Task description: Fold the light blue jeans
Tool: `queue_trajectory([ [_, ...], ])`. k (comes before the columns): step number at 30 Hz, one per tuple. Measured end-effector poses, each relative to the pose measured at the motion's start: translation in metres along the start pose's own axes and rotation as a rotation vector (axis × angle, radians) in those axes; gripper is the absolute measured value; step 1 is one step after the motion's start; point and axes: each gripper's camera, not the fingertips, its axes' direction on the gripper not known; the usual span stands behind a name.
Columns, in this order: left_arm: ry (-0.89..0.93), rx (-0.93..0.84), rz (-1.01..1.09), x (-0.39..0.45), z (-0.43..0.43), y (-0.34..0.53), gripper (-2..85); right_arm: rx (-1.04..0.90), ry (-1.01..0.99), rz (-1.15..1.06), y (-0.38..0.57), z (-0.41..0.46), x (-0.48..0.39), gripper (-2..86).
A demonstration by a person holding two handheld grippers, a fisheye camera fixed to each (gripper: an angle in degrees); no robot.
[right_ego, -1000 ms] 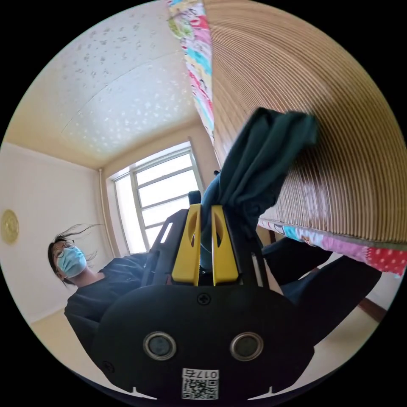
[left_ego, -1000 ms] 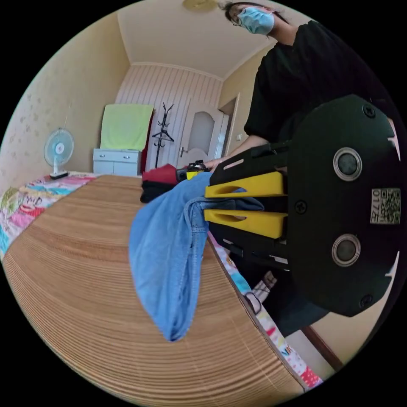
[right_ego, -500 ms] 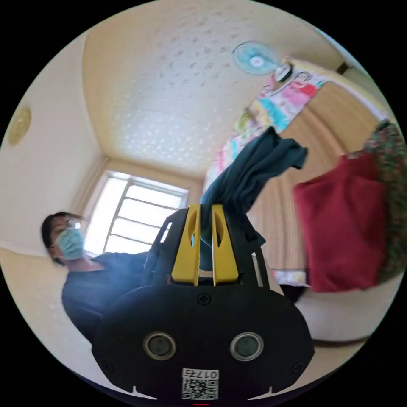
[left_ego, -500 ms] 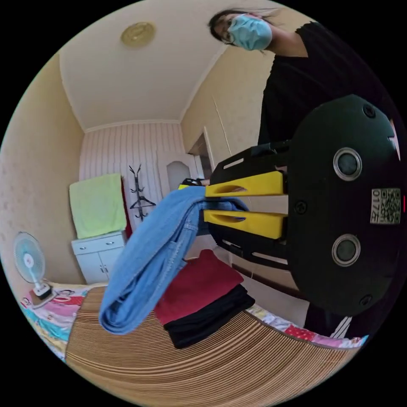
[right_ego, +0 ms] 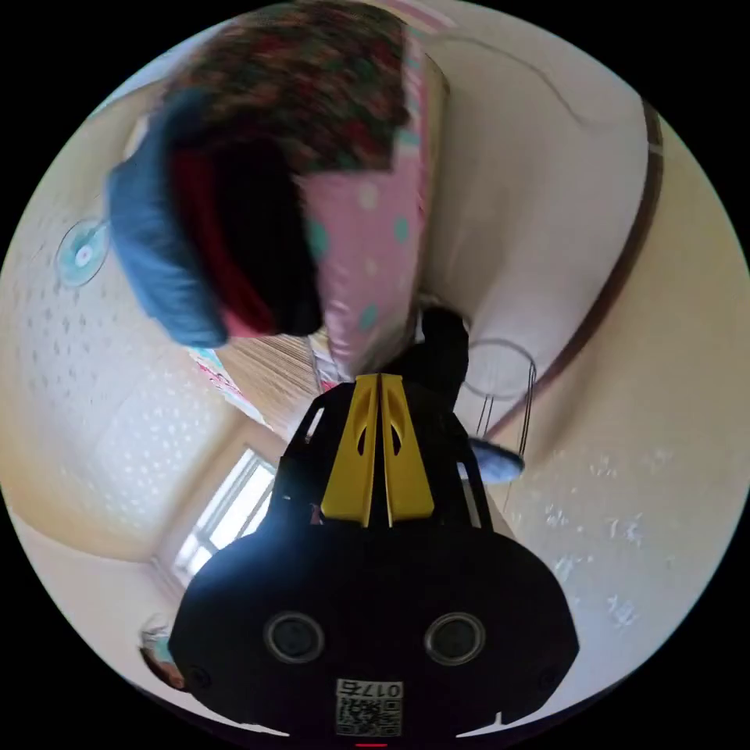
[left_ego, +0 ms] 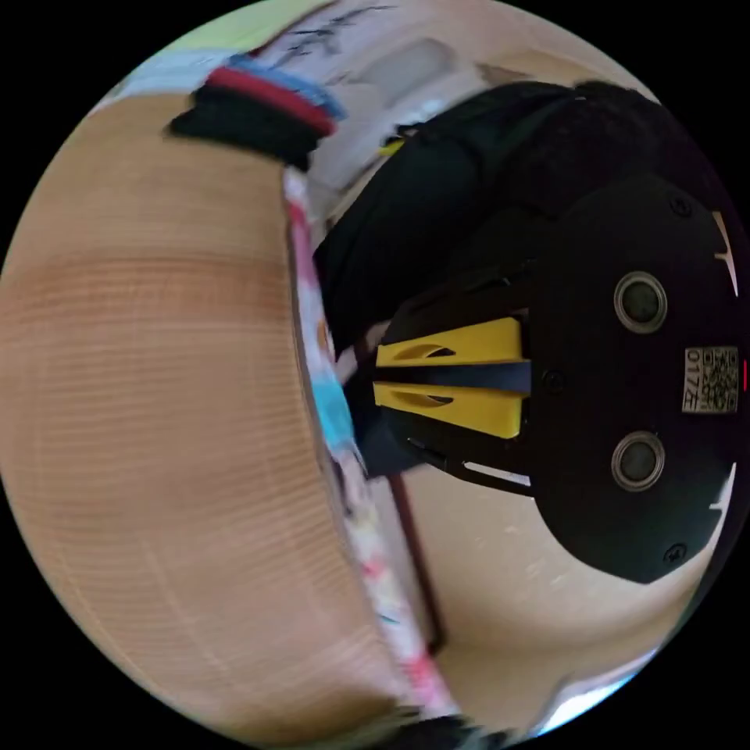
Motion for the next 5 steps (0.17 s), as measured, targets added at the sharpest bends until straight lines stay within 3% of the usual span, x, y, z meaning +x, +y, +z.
queue_trajectory([
  [2, 0.123, 0.050, -0.214, -0.062, -0.012, 0.036, 2.9, -0.205, 0.051, 0.159, -0.008, 0.072, 0.039, 0.3],
  [5, 0.421, 0.150, -0.371, -0.110, -0.009, 0.088, 1.1, -0.304, 0.262, 0.224, -0.002, 0.132, 0.044, 0.4],
])
